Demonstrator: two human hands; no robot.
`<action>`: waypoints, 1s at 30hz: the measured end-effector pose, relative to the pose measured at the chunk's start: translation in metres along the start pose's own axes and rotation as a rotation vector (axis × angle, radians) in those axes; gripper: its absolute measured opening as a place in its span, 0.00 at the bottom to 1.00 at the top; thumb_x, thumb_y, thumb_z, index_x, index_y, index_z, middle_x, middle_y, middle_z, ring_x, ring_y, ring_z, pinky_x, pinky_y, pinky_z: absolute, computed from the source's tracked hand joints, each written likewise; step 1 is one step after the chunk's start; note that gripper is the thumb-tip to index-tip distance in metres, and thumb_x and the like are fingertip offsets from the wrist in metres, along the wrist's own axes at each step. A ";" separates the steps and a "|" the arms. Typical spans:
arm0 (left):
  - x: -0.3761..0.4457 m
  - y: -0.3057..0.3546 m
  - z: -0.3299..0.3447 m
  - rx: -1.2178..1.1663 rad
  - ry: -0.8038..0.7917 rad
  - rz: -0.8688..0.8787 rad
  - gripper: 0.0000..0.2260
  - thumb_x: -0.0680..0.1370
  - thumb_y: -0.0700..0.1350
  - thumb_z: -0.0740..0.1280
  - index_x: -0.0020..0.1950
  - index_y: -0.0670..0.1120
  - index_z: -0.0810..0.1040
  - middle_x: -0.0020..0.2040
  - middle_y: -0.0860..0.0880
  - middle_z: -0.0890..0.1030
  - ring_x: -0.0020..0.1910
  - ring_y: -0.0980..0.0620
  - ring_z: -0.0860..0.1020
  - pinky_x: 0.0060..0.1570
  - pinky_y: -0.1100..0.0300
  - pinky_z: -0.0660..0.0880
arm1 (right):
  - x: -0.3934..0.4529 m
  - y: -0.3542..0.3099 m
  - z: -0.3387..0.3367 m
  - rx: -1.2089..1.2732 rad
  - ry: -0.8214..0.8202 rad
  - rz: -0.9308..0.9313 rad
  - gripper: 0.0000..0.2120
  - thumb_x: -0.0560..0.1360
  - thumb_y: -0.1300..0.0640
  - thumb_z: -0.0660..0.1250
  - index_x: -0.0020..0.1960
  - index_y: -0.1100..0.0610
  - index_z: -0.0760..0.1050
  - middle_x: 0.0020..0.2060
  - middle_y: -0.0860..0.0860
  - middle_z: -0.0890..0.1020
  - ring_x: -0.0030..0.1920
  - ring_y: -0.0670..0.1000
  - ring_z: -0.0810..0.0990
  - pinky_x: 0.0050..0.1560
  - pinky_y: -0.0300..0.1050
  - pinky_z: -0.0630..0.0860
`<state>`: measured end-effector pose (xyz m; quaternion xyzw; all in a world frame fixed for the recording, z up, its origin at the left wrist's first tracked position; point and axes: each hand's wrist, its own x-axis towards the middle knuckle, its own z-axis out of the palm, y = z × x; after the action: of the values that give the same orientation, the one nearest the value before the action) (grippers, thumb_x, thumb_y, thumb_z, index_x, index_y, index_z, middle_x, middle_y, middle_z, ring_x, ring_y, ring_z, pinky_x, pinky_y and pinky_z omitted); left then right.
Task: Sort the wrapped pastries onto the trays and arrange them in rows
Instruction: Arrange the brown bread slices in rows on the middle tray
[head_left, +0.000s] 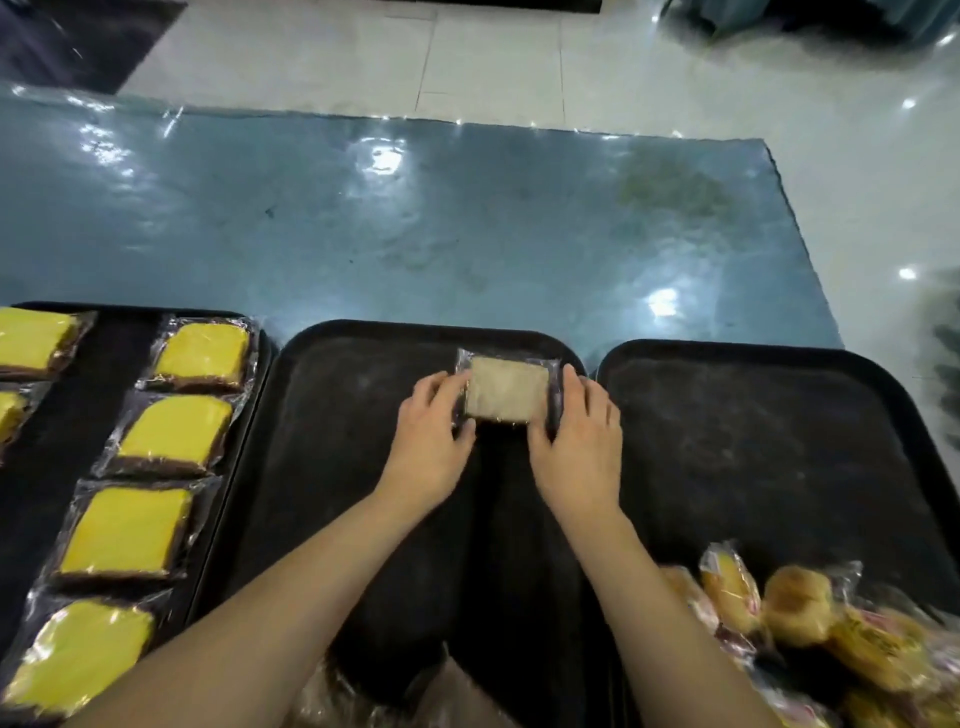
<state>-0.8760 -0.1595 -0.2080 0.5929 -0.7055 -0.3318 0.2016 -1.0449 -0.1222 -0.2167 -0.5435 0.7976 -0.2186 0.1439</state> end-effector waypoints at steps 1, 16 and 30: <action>-0.001 -0.002 0.003 0.110 -0.023 0.043 0.25 0.81 0.44 0.66 0.77 0.54 0.65 0.75 0.52 0.64 0.73 0.50 0.64 0.71 0.56 0.62 | 0.000 0.004 0.004 -0.082 -0.024 -0.098 0.30 0.80 0.50 0.66 0.79 0.53 0.62 0.74 0.53 0.69 0.74 0.56 0.66 0.75 0.55 0.65; -0.024 -0.014 -0.014 0.467 -0.264 0.094 0.25 0.83 0.53 0.58 0.80 0.57 0.59 0.80 0.51 0.60 0.77 0.43 0.58 0.74 0.45 0.60 | -0.021 0.010 0.012 -0.257 -0.207 -0.248 0.28 0.83 0.49 0.59 0.81 0.51 0.59 0.80 0.56 0.62 0.81 0.56 0.56 0.81 0.56 0.49; -0.285 -0.135 -0.131 0.304 -0.040 0.109 0.19 0.79 0.46 0.62 0.71 0.53 0.72 0.67 0.51 0.73 0.64 0.46 0.73 0.63 0.49 0.71 | -0.219 -0.094 -0.005 -0.051 -0.309 -0.283 0.19 0.81 0.51 0.64 0.70 0.52 0.75 0.66 0.49 0.77 0.67 0.54 0.73 0.71 0.52 0.66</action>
<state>-0.6309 0.0771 -0.1806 0.5706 -0.7826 -0.2216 0.1135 -0.8911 0.0534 -0.1663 -0.6804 0.6872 -0.1306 0.2187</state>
